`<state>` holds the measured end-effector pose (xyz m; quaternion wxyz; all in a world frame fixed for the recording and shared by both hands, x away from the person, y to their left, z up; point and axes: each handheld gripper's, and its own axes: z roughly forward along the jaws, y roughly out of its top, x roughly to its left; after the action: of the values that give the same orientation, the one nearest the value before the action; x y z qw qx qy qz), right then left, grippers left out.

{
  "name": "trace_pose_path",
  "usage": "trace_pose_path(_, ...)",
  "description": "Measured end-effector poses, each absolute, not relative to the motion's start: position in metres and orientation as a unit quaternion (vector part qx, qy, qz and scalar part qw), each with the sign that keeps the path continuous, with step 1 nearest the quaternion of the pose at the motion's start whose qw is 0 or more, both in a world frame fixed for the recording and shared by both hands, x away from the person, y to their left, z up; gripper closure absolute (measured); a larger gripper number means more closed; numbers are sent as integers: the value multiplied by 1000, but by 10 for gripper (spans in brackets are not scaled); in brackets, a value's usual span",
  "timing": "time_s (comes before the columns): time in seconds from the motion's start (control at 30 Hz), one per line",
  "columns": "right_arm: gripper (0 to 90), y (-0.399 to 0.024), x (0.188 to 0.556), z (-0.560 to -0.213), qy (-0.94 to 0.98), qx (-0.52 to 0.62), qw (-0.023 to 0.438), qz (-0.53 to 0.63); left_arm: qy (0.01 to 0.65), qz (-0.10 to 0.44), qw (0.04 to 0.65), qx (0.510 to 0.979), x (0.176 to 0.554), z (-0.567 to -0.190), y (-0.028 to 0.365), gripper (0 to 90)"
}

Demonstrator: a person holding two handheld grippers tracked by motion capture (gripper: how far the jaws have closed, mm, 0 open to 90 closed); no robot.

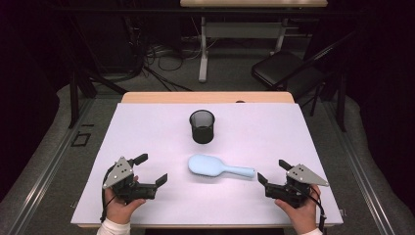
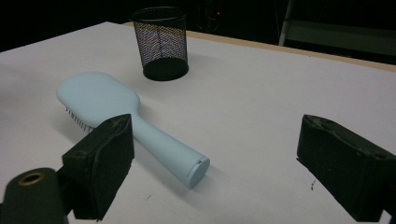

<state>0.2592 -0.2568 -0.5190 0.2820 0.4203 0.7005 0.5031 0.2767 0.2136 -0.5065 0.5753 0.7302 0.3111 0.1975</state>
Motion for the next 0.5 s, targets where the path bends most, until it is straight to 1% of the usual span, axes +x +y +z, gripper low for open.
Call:
trace_pose_path(0.27, 109, -256, 262, -520, 700, 426, 272, 503, 308, 199, 567, 738, 276, -507, 212, 13)
trace_pose_path(0.4, 109, -255, 261, -521, 703, 425, 278, 498, 312, 197, 566, 738, 276, -507, 213, 13)
trace_pose_path(0.5, 109, -256, 261, -522, 702, 432, 272, 497, 315, 197, 566, 736, 277, -507, 213, 13)
